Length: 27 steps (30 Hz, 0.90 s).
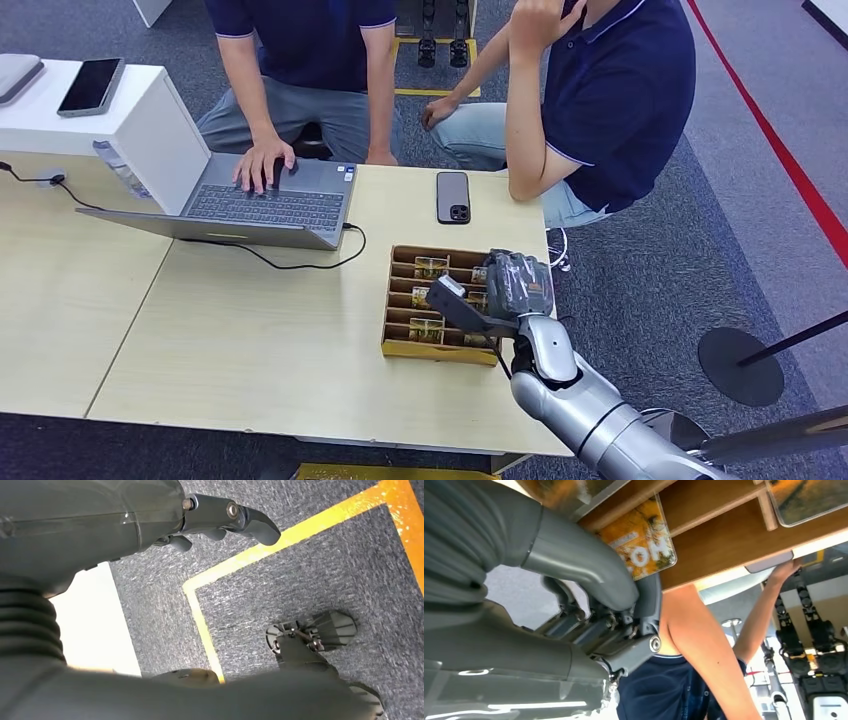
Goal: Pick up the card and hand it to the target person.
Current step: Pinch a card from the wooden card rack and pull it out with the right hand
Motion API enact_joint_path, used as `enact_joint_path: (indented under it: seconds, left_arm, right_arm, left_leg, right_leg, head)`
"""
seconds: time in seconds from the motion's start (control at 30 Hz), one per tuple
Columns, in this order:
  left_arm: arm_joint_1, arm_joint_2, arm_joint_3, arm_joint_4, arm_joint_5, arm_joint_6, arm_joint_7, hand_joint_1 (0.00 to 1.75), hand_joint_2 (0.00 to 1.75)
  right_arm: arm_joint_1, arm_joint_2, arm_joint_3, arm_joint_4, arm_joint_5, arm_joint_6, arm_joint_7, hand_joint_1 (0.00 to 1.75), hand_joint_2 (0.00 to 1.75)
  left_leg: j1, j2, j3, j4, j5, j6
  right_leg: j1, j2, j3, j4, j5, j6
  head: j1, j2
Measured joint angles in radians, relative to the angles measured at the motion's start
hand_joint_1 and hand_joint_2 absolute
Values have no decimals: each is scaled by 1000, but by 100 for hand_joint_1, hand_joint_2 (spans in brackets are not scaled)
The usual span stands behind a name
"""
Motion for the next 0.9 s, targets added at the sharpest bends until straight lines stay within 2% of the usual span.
enact_joint_path:
  seconds: [0.27,0.73,0.9]
  left_arm:
    - [-10,0,-21,0,-24,6,23,0,175]
    - [-11,0,-27,1,-12,39,10,0,175]
    - [-11,0,-27,1,-6,39,3,0,175]
  right_arm:
    - [0,0,1,8,-3,-7,0,175,175]
    - [5,-5,-11,1,-114,-83,-57,175,175]
    - [7,-15,-25,-33,-128,-144,-79,175,175]
  left_leg:
    - [0,0,0,0,0,0]
    - [0,0,0,0,0,0]
    - [0,0,0,0,0,0]
  right_leg:
    - [0,0,0,0,0,0]
    - [0,0,0,0,0,0]
    - [0,0,0,0,0,0]
  head:
    - [0,0]
    - [0,0]
    - [0,0]
